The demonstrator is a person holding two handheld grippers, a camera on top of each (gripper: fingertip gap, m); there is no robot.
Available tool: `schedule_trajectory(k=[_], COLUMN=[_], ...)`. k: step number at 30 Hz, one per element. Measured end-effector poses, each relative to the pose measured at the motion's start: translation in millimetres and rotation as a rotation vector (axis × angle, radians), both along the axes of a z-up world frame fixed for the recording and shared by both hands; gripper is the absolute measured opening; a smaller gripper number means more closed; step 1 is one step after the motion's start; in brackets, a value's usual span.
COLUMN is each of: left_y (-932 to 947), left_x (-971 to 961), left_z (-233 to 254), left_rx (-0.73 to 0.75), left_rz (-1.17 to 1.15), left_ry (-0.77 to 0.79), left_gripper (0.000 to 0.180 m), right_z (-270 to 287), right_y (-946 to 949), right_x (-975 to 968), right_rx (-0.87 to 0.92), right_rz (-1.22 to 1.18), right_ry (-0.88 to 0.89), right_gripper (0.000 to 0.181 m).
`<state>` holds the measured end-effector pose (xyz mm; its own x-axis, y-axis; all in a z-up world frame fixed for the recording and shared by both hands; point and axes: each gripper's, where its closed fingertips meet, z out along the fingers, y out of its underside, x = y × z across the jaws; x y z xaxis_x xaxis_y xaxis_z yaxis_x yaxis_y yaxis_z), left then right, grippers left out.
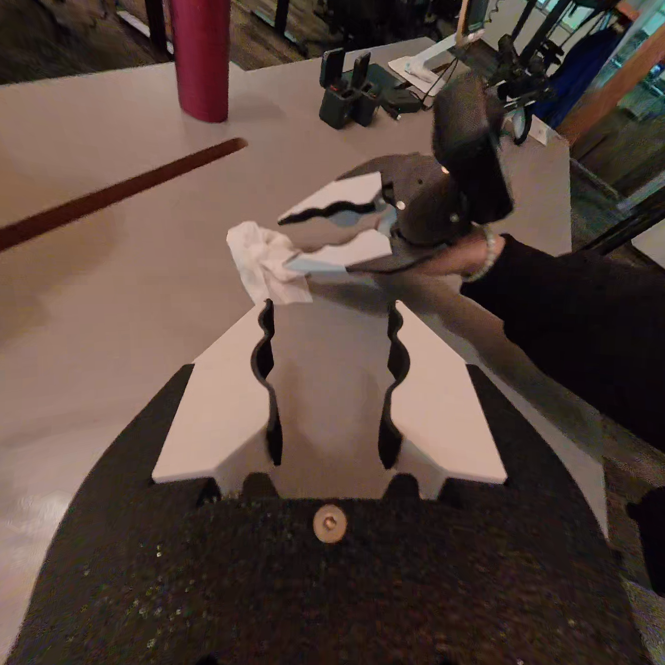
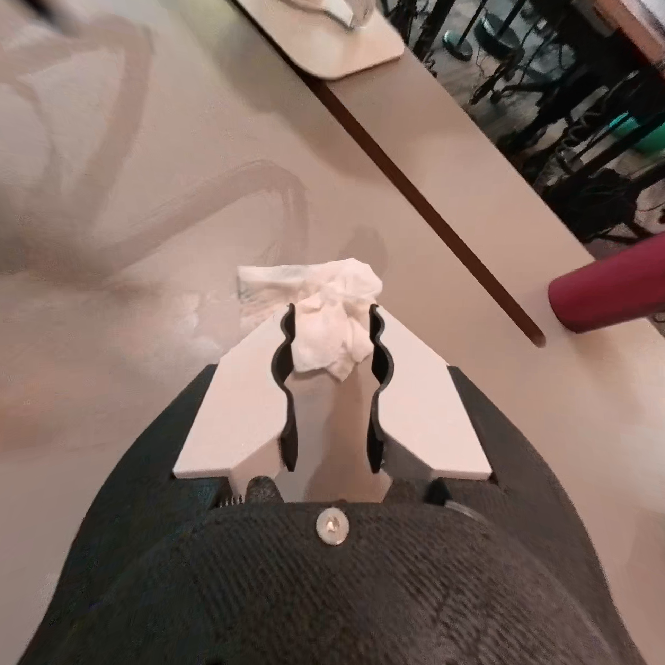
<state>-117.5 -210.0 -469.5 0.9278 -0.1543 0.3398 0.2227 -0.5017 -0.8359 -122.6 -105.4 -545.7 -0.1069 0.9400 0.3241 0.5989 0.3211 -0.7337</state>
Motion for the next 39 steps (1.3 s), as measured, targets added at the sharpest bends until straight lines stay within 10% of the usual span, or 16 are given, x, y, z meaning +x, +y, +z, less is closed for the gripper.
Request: schedule_trajectory(k=[15,23,30,39], left_y=[-218.6,-243.9,-251.6,-227.9], left_x=[10.7,6.3,7.6,18.0], left_z=[-49.2,-58.6,-49.2,-38.9], left_rx=[-0.151,-0.173,-0.137,-0.115], left_rz=[0.325,0.379,0.4,0.347], left_ry=[-0.258,-0.313,-0.336,-0.322], left_gripper=[0.048,0.043,0.041,0.04], right_z=[-27.6,-32.1,-30.6,-28.8], right_y=[-66.9,62.8,52.2,-57.6], right_x=[-9.0,-39.7,-7.2,74.7], right_rx=[0.399,-0.088,0.174,-0.023], right_rz=[0.248,-0.152,0.017,0.232], right_ry=[-0.102,-0.148,-0.127,-0.162], right_gripper=[0.003,0.003,0.003,0.003])
